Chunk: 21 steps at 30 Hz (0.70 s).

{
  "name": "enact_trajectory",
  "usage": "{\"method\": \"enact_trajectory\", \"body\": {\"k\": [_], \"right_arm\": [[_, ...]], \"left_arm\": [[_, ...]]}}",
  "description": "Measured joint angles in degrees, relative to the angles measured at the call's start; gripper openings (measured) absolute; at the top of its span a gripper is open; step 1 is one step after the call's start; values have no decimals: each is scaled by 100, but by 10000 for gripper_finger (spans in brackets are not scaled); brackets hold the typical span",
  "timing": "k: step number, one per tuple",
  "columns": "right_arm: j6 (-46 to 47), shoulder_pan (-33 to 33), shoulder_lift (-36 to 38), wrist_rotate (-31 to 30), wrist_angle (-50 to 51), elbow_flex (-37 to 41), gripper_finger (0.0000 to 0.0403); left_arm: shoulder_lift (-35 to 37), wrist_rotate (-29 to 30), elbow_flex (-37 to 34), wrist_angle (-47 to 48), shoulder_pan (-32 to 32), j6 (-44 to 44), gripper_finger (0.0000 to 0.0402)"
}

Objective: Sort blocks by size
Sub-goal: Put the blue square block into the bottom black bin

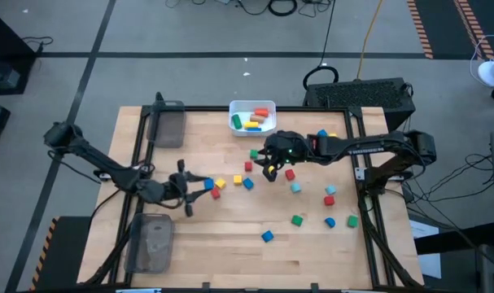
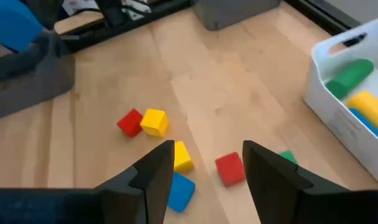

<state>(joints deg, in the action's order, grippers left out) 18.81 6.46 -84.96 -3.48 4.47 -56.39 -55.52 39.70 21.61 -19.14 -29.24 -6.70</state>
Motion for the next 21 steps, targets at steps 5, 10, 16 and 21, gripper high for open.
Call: {"method": "enact_trajectory", "body": {"k": [5,10,16,21], "right_arm": [[-2,-24,-1,-1,4,1,178],[20,-24,-1,-1,4,1,178],[55,-97,-60,-49,-41,1,178],[146,-253,-337,-119,-99,3,178]], "left_arm": [[749,-631,314,1786,-476,-1352,155],[985,-1500,1150,4695,-856,-3195,155],[974,-2537,1484,5972,-1238,-4548,155],[864,-3337,1484,6258,-1571,-5559,155]]}}
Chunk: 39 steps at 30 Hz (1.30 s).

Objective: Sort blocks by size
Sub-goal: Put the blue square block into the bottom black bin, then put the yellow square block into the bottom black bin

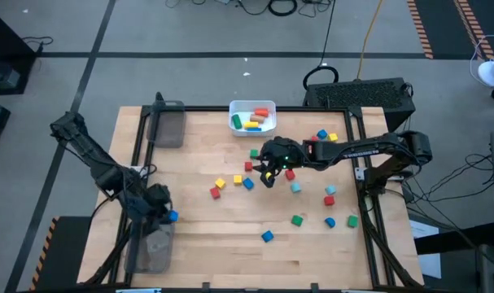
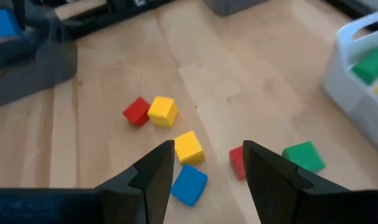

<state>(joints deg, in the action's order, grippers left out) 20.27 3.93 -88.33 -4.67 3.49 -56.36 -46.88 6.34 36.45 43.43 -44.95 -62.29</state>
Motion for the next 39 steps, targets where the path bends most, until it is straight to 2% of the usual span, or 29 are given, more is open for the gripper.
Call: {"method": "enact_trajectory", "body": {"k": [7,18,25,34,39], "right_arm": [[-58,-147,-450,0,-373,4,178],[-1225,-256,-543,-5,-449,2,178],[-1494,-253,-543,-899,609,2,178],[-1153,-250,-532,-945,1908,2,178],[-961,-177,-530,-1490,2641,2,178]], "left_arm": [[-450,-711,2,102,-429,-903,155],[-1476,-1444,2,321,-777,-1525,155],[-2000,-1829,2,277,-852,-1680,165],[-2247,-1834,2,197,-987,-1797,200],[-2246,-1834,2,226,-981,-1843,219]]}}
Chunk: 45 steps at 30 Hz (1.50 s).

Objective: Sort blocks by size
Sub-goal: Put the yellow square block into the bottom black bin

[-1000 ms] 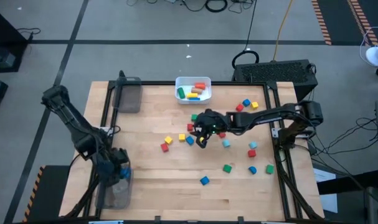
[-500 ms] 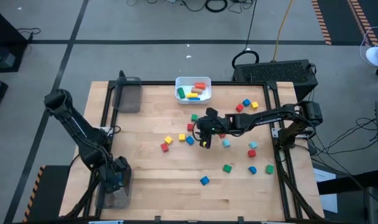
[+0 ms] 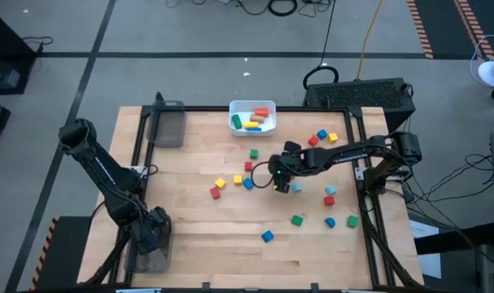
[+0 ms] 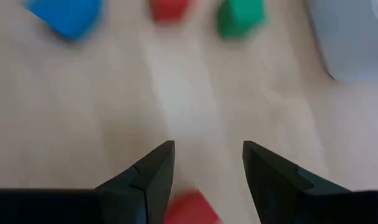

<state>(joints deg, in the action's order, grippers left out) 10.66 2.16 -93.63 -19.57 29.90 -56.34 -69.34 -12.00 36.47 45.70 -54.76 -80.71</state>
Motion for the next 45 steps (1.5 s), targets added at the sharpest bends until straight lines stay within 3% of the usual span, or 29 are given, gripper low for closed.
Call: {"method": "enact_trajectory", "body": {"k": [6,10,20,42,45], "right_arm": [[625,300,79,-870,1038,0,178],[997,588,154,-1058,1520,-2,178],[1101,1410,222,-1071,1934,-2,178],[1092,3944,241,-994,2721,-2,178],[955,4209,241,-598,2711,-2,178]], "left_arm": [[2,8,0,-108,2,-4,221],[47,26,0,-178,2,-3,221],[357,165,0,-173,2,-46,221],[1387,1678,4,-182,4,-50,222],[1408,1822,4,-204,2,-50,222]]}}
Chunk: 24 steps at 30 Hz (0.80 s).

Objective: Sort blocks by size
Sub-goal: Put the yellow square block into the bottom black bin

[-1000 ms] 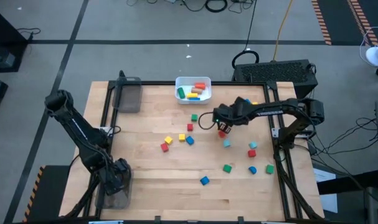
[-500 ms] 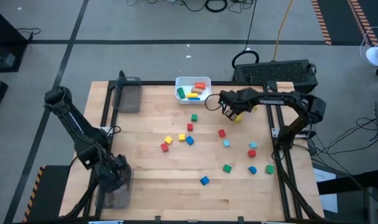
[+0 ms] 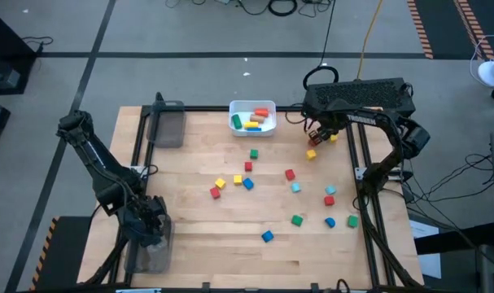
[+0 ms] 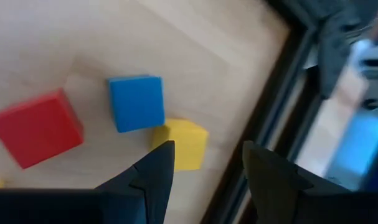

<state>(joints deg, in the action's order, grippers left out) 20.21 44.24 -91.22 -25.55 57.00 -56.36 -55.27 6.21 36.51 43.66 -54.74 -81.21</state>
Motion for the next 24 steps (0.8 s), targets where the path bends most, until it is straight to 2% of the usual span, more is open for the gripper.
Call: {"method": "enact_trajectory", "body": {"k": [7,16,24], "right_arm": [[-700,503,-4,1064,-379,208,178],[-883,844,-7,1165,-928,667,178],[-864,895,-7,1249,-1067,756,173]], "left_arm": [[-4,151,0,-332,0,96,222],[-4,182,0,-363,24,117,222],[-4,193,0,-463,397,514,222]]}}
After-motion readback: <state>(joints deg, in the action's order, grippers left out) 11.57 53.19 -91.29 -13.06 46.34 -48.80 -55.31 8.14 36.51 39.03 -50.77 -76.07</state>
